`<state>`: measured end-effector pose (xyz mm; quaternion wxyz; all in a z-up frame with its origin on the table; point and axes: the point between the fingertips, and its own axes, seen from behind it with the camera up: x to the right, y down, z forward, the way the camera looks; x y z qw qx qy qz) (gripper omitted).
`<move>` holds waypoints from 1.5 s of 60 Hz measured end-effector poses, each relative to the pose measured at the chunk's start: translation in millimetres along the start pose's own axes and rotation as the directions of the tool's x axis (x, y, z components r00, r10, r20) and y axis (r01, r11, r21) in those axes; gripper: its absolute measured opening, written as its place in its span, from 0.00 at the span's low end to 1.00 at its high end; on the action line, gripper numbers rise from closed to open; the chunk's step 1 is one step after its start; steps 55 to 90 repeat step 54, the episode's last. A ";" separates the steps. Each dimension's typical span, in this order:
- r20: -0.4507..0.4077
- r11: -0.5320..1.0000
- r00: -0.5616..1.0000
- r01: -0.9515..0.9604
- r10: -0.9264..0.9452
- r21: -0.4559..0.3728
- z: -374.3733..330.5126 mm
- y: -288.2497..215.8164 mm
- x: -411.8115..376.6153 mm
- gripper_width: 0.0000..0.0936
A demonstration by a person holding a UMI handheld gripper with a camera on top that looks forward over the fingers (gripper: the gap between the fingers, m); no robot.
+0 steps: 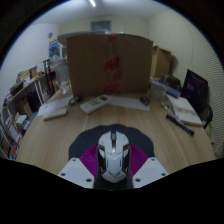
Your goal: Arrange mouse
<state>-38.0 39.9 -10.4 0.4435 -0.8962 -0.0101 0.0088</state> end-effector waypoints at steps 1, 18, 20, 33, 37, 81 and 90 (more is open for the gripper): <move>-0.003 1.000 1.000 -0.005 0.005 -0.001 -1.7 -0.3 0.9 0.40; -0.012 1.000 1.000 -0.001 0.000 -0.026 2.9 1.6 0.3 0.64; -0.006 0.999 1.000 -0.016 0.015 -0.046 -0.4 3.4 0.9 0.78; 0.130 0.998 0.992 0.010 -0.003 -0.054 -77.7 -8.6 -7.1 0.91; 0.164 0.998 0.986 0.013 -0.003 -0.060 -110.8 -6.6 -2.0 0.90; 0.180 0.988 0.980 -0.057 0.082 -0.144 -220.8 36.1 49.7 0.90; 0.180 0.988 0.980 -0.057 0.082 -0.144 -220.8 36.1 49.7 0.90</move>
